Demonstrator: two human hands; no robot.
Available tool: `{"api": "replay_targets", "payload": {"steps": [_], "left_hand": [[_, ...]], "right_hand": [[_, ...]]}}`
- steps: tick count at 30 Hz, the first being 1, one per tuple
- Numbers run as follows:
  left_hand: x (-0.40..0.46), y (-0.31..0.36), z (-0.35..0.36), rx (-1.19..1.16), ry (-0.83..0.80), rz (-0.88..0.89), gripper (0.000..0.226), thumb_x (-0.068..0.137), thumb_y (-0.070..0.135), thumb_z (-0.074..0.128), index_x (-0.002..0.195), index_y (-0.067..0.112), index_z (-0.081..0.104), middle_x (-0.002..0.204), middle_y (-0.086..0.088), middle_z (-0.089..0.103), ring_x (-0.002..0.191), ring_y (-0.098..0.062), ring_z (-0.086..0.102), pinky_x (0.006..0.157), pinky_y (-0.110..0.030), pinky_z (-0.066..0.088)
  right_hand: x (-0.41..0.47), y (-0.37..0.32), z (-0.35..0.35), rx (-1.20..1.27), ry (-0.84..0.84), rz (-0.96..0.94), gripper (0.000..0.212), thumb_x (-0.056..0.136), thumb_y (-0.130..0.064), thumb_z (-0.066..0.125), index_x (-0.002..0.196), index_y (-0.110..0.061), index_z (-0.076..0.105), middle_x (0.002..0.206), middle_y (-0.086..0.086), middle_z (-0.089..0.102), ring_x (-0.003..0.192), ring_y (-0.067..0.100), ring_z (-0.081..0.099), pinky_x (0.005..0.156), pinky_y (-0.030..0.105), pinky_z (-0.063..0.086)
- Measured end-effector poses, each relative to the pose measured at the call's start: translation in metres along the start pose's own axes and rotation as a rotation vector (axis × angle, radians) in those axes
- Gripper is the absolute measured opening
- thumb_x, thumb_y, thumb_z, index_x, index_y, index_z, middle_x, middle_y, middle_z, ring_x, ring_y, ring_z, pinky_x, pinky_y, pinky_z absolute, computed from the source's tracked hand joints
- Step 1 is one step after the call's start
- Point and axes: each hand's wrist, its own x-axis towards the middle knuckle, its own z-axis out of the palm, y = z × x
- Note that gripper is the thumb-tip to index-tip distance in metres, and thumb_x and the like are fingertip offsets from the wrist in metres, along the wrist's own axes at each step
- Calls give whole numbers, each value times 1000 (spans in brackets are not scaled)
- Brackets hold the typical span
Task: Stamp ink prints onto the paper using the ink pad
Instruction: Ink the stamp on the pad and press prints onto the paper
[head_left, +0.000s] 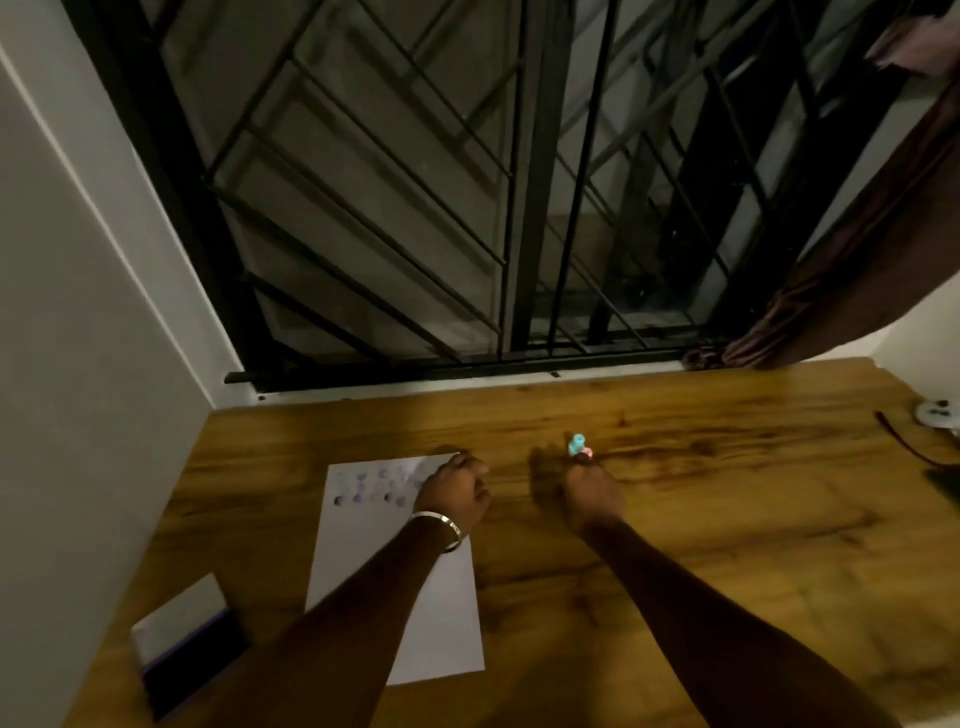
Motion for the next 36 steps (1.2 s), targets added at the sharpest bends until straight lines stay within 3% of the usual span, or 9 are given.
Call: {"api": "replay_targets", "payload": {"steps": [3, 9, 16, 19, 22, 25, 28, 32, 36], "left_hand": [[8, 16, 12, -16, -35, 21, 38, 88, 34, 55, 125, 26, 56, 133, 2, 55, 119, -19, 55, 101, -35, 48], [18, 41, 28, -10, -73, 36, 38, 89, 34, 55, 127, 28, 54, 134, 2, 56, 119, -19, 56, 100, -35, 49], [16, 39, 29, -45, -94, -11, 38, 91, 34, 51, 129, 25, 54, 124, -1, 64, 114, -20, 60, 96, -35, 51], [12, 30, 27, -52, -112, -52, 38, 92, 32, 51, 128, 25, 54, 124, -2, 64, 113, -20, 59, 96, -35, 51], [8, 23, 21, -64, -123, -72, 43, 87, 36, 58, 129, 26, 53, 127, -1, 62, 117, -20, 57, 98, -34, 49], [4, 20, 14, -61, -116, -63, 51, 81, 43, 63, 129, 26, 54, 127, -1, 62, 117, -22, 57, 97, -35, 46], [-2, 14, 8, -101, -89, -39, 42, 80, 47, 60, 115, 25, 62, 112, -1, 69, 103, -22, 63, 87, -33, 50], [-12, 1, 0, -149, 5, -81, 28, 81, 44, 59, 97, 23, 69, 96, -2, 73, 91, -22, 66, 76, -31, 49], [-26, -16, -11, -121, 31, -121, 27, 84, 39, 61, 102, 21, 69, 102, -2, 73, 94, -21, 66, 80, -30, 49]], "right_hand": [[-1, 21, -1, -11, 43, -13, 43, 91, -19, 53, 133, -10, 51, 146, 6, 43, 127, 29, 47, 102, 38, 46], [2, 51, 1, 24, 28, -19, 60, 89, -25, 55, 145, -22, 34, 148, 2, 39, 132, 28, 39, 103, 39, 44], [8, 47, 6, 98, 102, 1, 42, 94, -16, 47, 136, -10, 45, 129, 13, 58, 113, 31, 59, 90, 36, 49], [11, 34, 3, 234, 41, -16, 26, 91, -20, 55, 114, -8, 61, 118, 15, 64, 107, 31, 62, 82, 31, 47], [12, 15, 0, 296, -25, -141, 20, 91, -27, 57, 101, -12, 65, 110, 13, 68, 103, 30, 63, 88, 37, 51], [8, -9, 3, 352, -18, -193, 23, 94, -36, 53, 101, -16, 64, 99, 10, 70, 90, 28, 64, 78, 38, 52], [2, -32, 7, 429, -55, -253, 21, 95, -36, 51, 102, -20, 63, 93, 4, 69, 79, 16, 61, 70, 31, 49], [-6, -57, 9, 464, -61, -335, 21, 96, -32, 50, 103, -17, 63, 94, 6, 71, 81, 18, 63, 70, 26, 45], [-13, -83, 15, 467, -38, -388, 16, 97, -27, 51, 102, -17, 63, 94, 4, 70, 81, 15, 64, 73, 29, 52]]}}
